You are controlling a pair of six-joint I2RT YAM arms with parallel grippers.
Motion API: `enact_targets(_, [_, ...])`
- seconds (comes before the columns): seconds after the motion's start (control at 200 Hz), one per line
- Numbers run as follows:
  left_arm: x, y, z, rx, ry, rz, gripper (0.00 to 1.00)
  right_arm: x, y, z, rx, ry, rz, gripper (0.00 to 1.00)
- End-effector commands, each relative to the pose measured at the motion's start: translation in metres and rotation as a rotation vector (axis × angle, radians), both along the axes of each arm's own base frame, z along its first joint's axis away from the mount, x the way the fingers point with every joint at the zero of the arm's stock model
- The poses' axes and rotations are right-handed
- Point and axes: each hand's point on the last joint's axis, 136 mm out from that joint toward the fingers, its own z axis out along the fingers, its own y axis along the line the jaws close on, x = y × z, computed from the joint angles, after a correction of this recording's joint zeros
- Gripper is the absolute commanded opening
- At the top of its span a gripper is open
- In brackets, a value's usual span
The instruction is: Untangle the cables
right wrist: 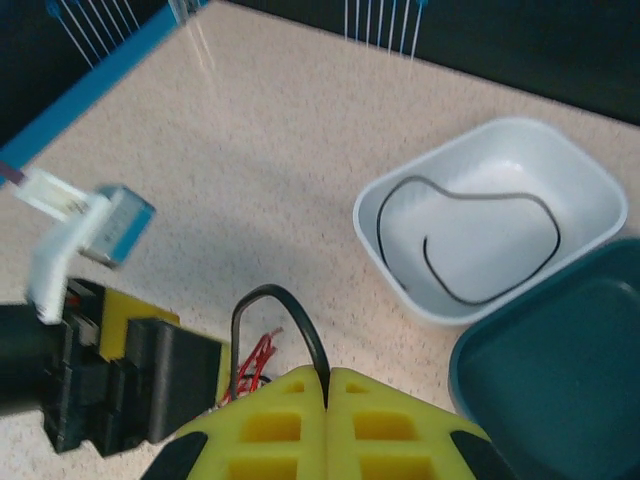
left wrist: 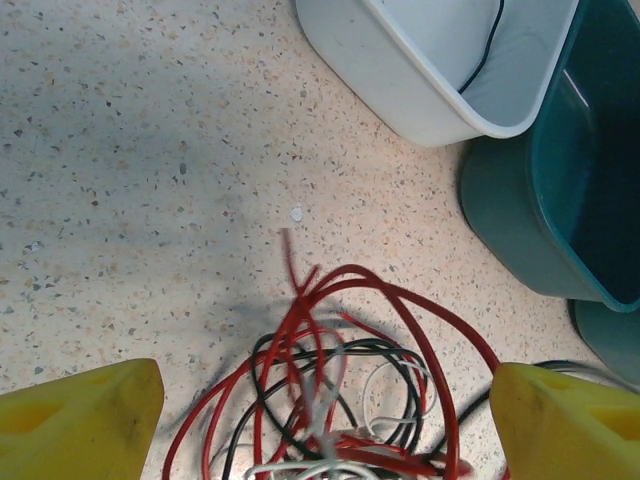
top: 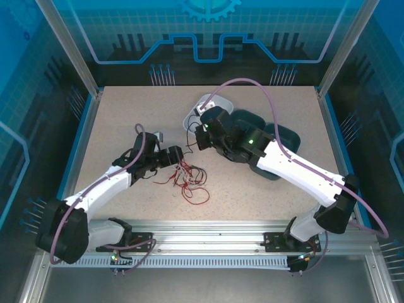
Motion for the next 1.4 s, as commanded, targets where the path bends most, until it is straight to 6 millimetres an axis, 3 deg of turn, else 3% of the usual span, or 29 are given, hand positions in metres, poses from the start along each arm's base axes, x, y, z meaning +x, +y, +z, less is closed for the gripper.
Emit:
enact_targets(0.0, [-0.002,-0.002,-0.007,-0.029,0.018,-0.001,0.86,-0.002,-0.004,0.046,0.026,-0.111,0.017,0.0])
enact_targets(0.325, [-0.002,0.001,-0.012,-0.013,0.028,0.016,0.86,-0.002,0.005,0.091,0.019,-0.206,0.068,0.0])
enact_targets(0.64, [-0.001,0.005,-0.014,-0.005,0.033,0.038,0.86,-0.006,0.005,0.12,0.013,-0.274,0.075,0.0])
enact_targets(1.396, [-0.004,0.013,0.019,-0.017,-0.112,0.056,0.86,-0.015,-0.001,0.19,0.005,-0.403,0.103,0.0])
